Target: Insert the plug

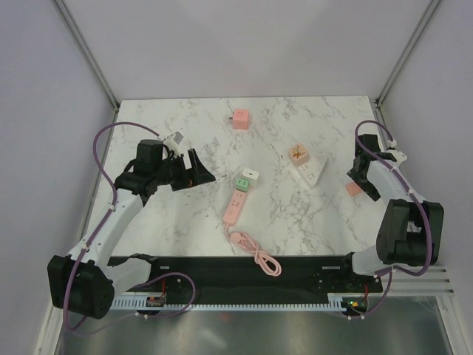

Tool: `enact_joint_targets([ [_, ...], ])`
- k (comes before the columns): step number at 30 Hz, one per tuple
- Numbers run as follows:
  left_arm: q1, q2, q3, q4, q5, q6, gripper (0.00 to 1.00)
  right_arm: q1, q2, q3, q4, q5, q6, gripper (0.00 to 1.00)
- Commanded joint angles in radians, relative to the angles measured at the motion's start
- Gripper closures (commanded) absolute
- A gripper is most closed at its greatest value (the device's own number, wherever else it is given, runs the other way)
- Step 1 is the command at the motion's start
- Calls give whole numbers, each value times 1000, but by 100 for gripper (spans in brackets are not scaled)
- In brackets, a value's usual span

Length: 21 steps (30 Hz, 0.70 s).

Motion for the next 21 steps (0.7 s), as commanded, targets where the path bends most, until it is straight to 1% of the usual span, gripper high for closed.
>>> enact_joint_targets([
  [1, -2, -5, 25, 29, 12, 24, 5, -2, -40, 2, 32, 25, -12, 13],
  [4, -2, -2, 23, 29, 16, 24, 6, -3, -33, 11, 31, 43, -26, 13],
  [7, -2, -4, 23, 32, 16, 24, 6, -3, -33, 16, 37, 20, -41, 13],
  [9, -2, -4, 23, 32, 17, 24, 6, -3, -33, 18, 63, -10, -82, 15],
  [12, -2, -4, 22, 30, 19, 24, 6, -2, -27, 15, 66, 23, -116, 14],
  [17, -2, -8, 20, 33, 17, 24, 6, -3, -17, -11, 77, 40, -81, 14],
  [21, -2, -10, 19, 33, 23, 24, 7, -5, 14, -2, 104, 38, -79, 14],
])
